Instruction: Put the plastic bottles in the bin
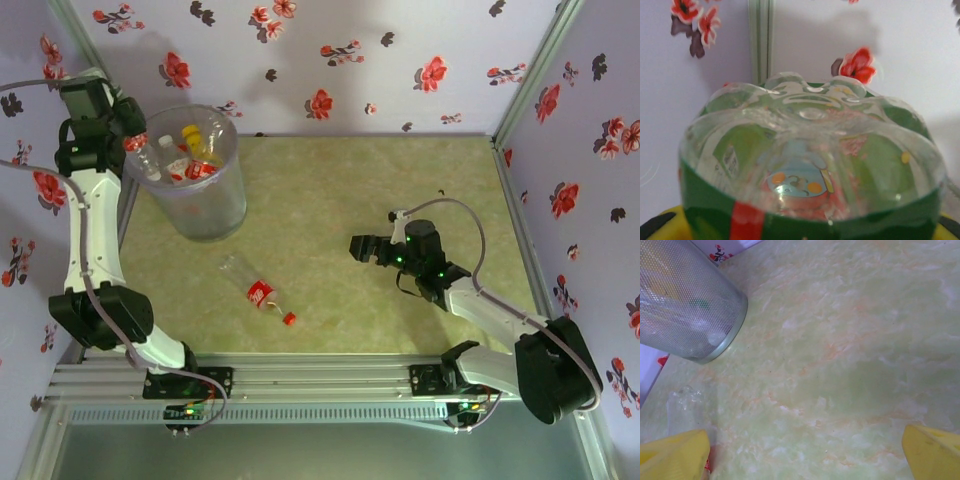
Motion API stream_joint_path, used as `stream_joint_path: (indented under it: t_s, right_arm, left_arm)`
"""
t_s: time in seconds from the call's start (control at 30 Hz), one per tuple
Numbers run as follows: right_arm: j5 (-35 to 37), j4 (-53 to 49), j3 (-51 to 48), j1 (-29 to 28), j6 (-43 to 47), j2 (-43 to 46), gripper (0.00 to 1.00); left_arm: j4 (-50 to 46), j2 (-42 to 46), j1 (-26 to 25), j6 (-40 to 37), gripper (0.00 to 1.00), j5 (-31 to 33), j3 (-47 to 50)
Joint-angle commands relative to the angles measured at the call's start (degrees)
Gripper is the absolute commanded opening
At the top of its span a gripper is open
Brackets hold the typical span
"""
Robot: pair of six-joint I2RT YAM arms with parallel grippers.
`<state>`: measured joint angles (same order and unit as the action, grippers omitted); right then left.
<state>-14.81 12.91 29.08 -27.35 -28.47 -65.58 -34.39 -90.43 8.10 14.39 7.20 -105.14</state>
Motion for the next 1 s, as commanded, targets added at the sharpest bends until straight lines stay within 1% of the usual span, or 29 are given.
stream_joint_path:
  t_s: [0.0, 0.07, 0.3, 0.4, 0.47, 0.5, 0.53, 0.63, 0.73, 0.8, 0.97]
  right_arm:
    - [0.3, 0.0, -0.6, 0.3, 0.9, 0.8, 0.99]
    - [0.4, 0.0, -0.6, 0.4, 0.9, 0.7, 0.99]
    - [1.3, -1.1, -0.5, 0.3, 1.2, 1.0, 0.99]
    - [1.7, -1.6, -0.5, 0.3, 1.6, 1.0, 0.99]
    - [1.7, -1.8, -0.5, 0.3, 1.8, 0.9, 0.99]
    - [1.7, -1.9, -0.5, 0.3, 1.9, 1.0, 0.99]
    - [1.8, -1.9, -0.5, 0.3, 2.0, 1.0, 0.99]
    - [2.0, -2.2, -0.7, 0.3, 2.2, 1.0, 0.99]
    - [2.1, -2.3, -0.8, 0.4, 2.4, 1.0, 0.99]
    - [2.2, -2.4, -0.8, 0.3, 2.5, 1.0, 0.99]
    - [2.2, -2.4, -0.8, 0.3, 2.5, 1.0, 0.99]
  left_arm:
    - [-5.1, -2.7, -0.5, -1.9, 0.22, 1.3, -1.3]
    - [-5.8, -3.6, -0.7, -1.7, 0.23, -0.4, -0.3]
    - [-6.2, -5.0, -0.9, 1.3, 0.26, -3.1, 4.5]
    - [-6.1, -5.7, -0.9, 2.7, 0.30, -4.1, 5.9]
    - [-6.0, -6.1, -0.8, 3.2, 0.34, -4.3, 6.4]
    - [-6.0, -6.3, -0.9, 3.4, 0.37, -4.4, 6.6]
    - [-6.0, -6.4, -0.9, 3.6, 0.43, -4.6, 6.9]
    - [-5.5, -6.3, -0.9, 3.9, 0.73, -5.0, 7.4]
    - [-5.2, -5.7, -0.9, 4.1, 0.91, -5.0, 7.5]
    - [-5.2, -5.2, -1.0, 4.1, 0.98, -5.0, 7.2]
    - [-5.2, -3.8, -1.3, 4.0, 1.00, -5.0, 6.2]
